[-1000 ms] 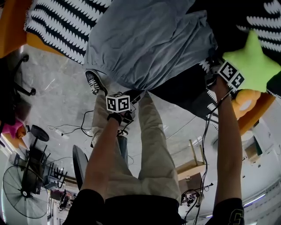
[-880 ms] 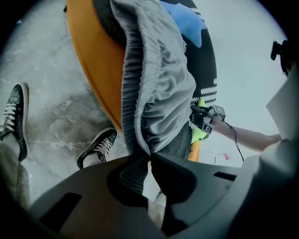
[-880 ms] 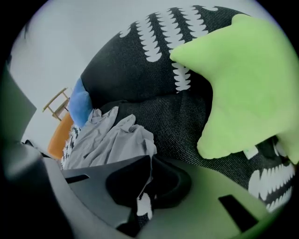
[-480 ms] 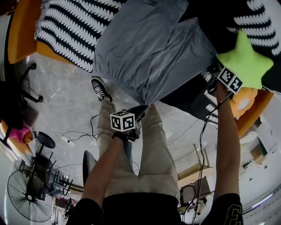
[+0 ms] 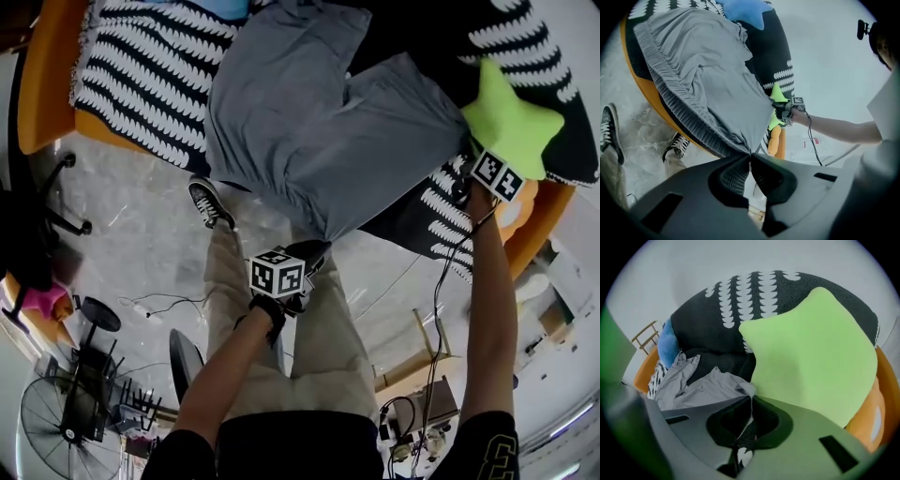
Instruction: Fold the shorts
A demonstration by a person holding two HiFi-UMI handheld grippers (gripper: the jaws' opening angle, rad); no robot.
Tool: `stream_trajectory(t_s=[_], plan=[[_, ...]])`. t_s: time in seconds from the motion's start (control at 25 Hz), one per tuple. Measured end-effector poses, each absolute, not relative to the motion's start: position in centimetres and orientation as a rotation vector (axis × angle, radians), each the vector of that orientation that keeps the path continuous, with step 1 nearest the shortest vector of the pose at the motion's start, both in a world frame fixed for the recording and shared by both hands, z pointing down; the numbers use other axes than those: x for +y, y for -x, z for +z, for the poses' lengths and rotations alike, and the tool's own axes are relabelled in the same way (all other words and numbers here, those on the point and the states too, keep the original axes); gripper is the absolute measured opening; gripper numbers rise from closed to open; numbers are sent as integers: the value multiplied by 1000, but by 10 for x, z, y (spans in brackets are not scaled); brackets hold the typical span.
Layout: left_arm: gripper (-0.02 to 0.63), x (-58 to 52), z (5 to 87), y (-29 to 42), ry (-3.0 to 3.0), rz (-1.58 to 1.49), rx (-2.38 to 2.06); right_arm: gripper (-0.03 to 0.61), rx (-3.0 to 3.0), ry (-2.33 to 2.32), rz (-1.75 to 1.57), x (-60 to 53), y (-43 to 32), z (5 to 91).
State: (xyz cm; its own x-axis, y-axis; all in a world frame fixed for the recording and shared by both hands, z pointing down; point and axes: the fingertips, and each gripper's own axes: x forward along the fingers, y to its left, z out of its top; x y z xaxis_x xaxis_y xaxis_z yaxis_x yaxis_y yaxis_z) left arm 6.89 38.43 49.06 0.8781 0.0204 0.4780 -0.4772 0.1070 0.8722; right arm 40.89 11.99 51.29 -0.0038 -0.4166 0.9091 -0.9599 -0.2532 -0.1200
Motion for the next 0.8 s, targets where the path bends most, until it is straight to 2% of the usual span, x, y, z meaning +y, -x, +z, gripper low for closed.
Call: stream_trajectory(t_s=[0.4,0.8], plan=[[28,352,464,-47,-1419,319,-518,20,-1521,-1656,1162,63,-374,481],[29,277,438,43,-1417,220,-700,20,-1652,-1555,1084,-39,-261,455]])
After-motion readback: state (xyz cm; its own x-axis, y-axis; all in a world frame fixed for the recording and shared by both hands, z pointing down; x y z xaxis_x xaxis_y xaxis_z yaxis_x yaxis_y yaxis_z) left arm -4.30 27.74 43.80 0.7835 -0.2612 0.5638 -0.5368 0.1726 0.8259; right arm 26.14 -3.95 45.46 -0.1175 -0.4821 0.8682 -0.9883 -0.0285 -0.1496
